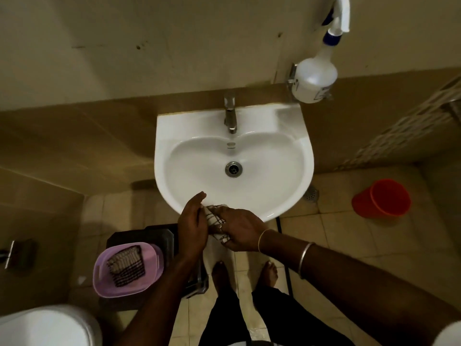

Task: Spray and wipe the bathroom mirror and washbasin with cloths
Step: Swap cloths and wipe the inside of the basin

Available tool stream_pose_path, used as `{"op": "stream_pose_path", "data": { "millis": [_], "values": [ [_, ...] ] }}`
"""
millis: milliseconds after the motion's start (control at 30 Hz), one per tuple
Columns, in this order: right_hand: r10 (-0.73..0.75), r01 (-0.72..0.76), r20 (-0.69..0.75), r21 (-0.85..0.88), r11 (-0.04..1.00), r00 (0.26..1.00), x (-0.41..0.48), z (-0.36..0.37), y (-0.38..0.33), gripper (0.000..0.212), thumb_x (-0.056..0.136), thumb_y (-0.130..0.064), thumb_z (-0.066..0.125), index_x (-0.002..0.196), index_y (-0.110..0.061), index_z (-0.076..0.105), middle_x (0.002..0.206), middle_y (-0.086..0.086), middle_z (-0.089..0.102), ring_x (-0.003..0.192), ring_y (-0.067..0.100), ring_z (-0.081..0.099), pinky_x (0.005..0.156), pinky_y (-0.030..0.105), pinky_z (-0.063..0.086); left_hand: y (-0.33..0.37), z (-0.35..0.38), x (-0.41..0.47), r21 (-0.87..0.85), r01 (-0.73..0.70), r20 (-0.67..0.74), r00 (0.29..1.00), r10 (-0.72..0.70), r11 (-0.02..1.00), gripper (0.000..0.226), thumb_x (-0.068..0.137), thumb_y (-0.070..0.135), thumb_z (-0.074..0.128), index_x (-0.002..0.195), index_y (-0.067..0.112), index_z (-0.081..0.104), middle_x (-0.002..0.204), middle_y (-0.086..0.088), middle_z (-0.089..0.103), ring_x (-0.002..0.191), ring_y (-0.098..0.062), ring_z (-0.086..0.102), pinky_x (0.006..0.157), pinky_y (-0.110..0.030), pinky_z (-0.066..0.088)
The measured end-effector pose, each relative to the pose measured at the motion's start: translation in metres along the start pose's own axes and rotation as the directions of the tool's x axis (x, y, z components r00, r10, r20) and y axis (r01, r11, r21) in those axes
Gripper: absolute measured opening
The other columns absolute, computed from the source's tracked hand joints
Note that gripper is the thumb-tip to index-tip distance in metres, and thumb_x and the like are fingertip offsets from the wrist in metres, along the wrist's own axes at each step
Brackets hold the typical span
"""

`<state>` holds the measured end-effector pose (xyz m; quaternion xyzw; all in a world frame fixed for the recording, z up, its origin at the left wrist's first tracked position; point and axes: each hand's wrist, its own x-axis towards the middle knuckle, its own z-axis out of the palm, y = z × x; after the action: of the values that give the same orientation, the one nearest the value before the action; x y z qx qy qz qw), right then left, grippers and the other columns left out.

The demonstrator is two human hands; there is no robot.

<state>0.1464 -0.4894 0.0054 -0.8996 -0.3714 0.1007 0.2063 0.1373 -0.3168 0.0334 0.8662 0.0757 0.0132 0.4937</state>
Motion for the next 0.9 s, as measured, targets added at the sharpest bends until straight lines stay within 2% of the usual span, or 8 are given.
{"op": "stream_pose_path", "data": {
  "millis": [133,267,333,433,600,700,833,900],
  "values": [
    [-0.077,0.077,-0.011,0.007,0.997,0.997,-0.026,-0.015,0.024,0.035,0.094,-0.040,0.052,0.123,-0.029,0.069,0.149,0.009,0.052,0.125,0.028,0.057,0.082,0.037,0.053,0.001,0.023,-0.010,0.274,-0.101,0.203,0.978,0.045,0.956,0.043,0.099,0.008,0.044,0.139,0.009,0.061,0.144,-0.011,0.061,0.138,-0.026,0.052,0.120,-0.034,0.032],
    [-0.089,0.089,-0.040,-0.012,0.996,0.995,-0.048,-0.035,0.044,0.048,0.095,-0.066,0.051,0.119,-0.028,0.069,0.135,0.004,0.061,0.117,0.022,0.059,0.087,0.034,0.050,0.019,0.053,-0.011,0.477,-0.194,0.307,0.951,0.045,0.857,0.034,0.094,0.005,0.049,0.125,0.003,0.065,0.126,-0.018,0.067,0.130,-0.039,0.057,0.117,-0.050,0.039],
    [-0.053,0.052,-0.063,-0.018,0.998,0.997,-0.057,-0.043,0.054,0.048,0.099,-0.065,0.047,0.114,-0.026,0.069,0.120,0.002,0.067,0.107,0.021,0.061,0.081,0.038,0.050,0.034,0.065,-0.005,0.471,-0.170,0.347,0.938,-0.005,0.866,0.024,0.094,0.004,0.051,0.112,0.008,0.065,0.111,-0.011,0.068,0.111,-0.034,0.062,0.099,-0.047,0.049],
    [0.020,-0.027,-0.089,-0.073,0.997,0.996,-0.069,-0.054,0.079,0.043,0.102,-0.056,0.043,0.114,-0.026,0.071,0.108,0.001,0.072,0.099,0.020,0.064,0.076,0.038,0.049,0.051,0.085,0.008,0.454,-0.154,0.431,0.900,-0.065,0.877,0.020,0.094,0.022,0.047,0.103,0.012,0.063,0.100,-0.005,0.068,0.096,-0.028,0.064,0.081,-0.037,0.047],
    [0.076,-0.091,-0.140,-0.107,0.990,0.987,-0.084,-0.075,0.122,0.035,0.100,-0.050,0.048,0.104,-0.027,0.075,0.094,-0.002,0.071,0.089,0.020,0.064,0.074,0.038,0.044,0.077,0.124,0.023,0.406,-0.150,0.556,0.823,-0.113,0.902,0.029,0.076,0.051,0.067,0.088,0.028,0.054,0.089,0.008,0.065,0.085,-0.018,0.065,0.071,-0.030,0.045],
    [0.097,-0.126,-0.199,-0.138,0.982,0.975,-0.091,-0.085,0.153,0.027,0.096,-0.046,0.057,0.104,-0.027,0.075,0.100,-0.002,0.072,0.098,0.020,0.064,0.089,0.039,0.046,0.098,0.145,0.028,0.281,-0.076,0.589,0.801,-0.109,0.957,0.051,0.077,0.059,0.050,0.112,0.024,0.062,0.108,0.008,0.066,0.097,-0.011,0.062,0.085,-0.029,0.047],
    [0.127,-0.168,-0.224,-0.172,0.971,0.966,-0.090,-0.094,0.200,0.031,0.092,-0.044,0.062,0.109,-0.025,0.079,0.125,0.004,0.071,0.125,0.027,0.059,0.113,0.045,0.039,0.109,0.170,0.046,0.224,-0.060,0.533,0.843,-0.071,0.973,0.041,0.102,0.014,0.047,0.143,0.020,0.053,0.140,-0.005,0.062,0.129,-0.024,0.059,0.100,-0.021,0.037],
    [0.183,-0.209,-0.140,-0.200,0.957,0.973,-0.081,-0.101,0.215,0.037,0.092,-0.048,0.058,0.115,-0.026,0.078,0.139,0.005,0.064,0.136,0.029,0.052,0.120,0.046,0.032,0.115,0.176,0.055,0.200,-0.038,0.498,0.865,-0.068,0.979,0.045,0.105,0.012,0.045,0.148,0.022,0.051,0.143,-0.004,0.062,0.130,-0.022,0.058,0.103,-0.021,0.039]
  ]
}}
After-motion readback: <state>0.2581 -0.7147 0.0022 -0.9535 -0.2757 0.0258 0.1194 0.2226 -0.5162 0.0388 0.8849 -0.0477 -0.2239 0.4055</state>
